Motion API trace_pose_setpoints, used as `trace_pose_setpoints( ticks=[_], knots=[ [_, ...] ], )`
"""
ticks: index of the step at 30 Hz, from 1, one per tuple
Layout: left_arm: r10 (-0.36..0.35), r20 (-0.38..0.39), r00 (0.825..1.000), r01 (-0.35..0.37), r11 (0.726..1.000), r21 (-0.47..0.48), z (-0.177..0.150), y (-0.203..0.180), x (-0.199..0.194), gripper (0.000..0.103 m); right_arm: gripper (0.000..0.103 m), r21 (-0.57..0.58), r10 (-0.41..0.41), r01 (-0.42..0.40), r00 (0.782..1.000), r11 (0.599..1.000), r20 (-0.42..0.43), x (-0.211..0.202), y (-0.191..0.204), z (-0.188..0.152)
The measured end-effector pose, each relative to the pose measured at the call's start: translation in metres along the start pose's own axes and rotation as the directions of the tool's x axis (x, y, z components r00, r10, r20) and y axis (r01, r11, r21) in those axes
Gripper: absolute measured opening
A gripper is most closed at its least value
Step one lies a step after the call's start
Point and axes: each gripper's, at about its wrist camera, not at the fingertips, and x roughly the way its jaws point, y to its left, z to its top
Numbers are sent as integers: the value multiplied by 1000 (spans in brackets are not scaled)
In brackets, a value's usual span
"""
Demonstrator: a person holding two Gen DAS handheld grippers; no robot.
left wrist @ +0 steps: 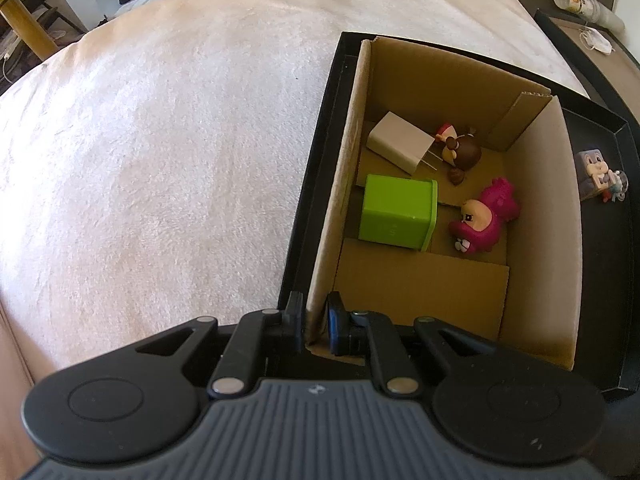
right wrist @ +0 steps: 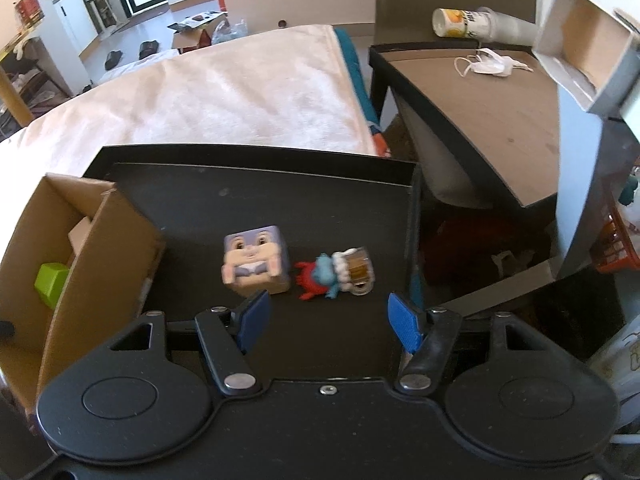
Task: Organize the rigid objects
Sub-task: 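Move the right tool toward the blue smurf figure holding a mug, then close the right gripper on the smurf figure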
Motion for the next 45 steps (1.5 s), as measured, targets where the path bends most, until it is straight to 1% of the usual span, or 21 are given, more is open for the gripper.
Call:
trace_pose_setpoints(
  ticks=[5,10,14,24,32,35,37,39,40,41,45],
  knots=[
    [5,-2,1000,-5,1000,-1,0,0,1,12,65,6,2,-2,1000,1000,4,7,-10,5],
    [0,-3,1000,0,1000,-8,1,1,1,12,65,-17,0,0,1000,1000,-10,19,-8,10],
    [-2,-5,1000,2,1000,-9,1,2,2,12,65,-52,5,-6,1000,999,-24,30,-3,16],
    [-8,-7,1000,8,1000,-10,0,3,3,12,65,-128,-28,18,996,992,-81,54,7,17],
    [-4,-9,1000,4,1000,-5,0,2,3,12,65,-125,-27,13,994,992,-109,70,11,16],
    [2,-9,1000,-2,1000,-1,0,0,3,12,69,-135,-25,9,993,991,-117,75,13,15],
    [4,-9,1000,-4,1000,-2,0,0,3,12,69,-136,-25,8,992,991,-124,78,12,15],
    [6,-10,1000,-6,1000,-2,0,0,3,12,68,-130,-23,6,992,991,-125,81,11,15],
    [7,-11,1000,-7,1000,-2,0,0,3,12,66,-131,-23,7,992,991,-120,81,11,15],
    [8,-11,1000,-8,1000,-2,0,0,3,12,60,-133,-25,10,993,991,-115,80,10,15],
    [12,-13,1000,-12,1000,-2,0,-1,4,12,59,-118,-2,-12,993,993,-120,75,9,14]
  ],
)
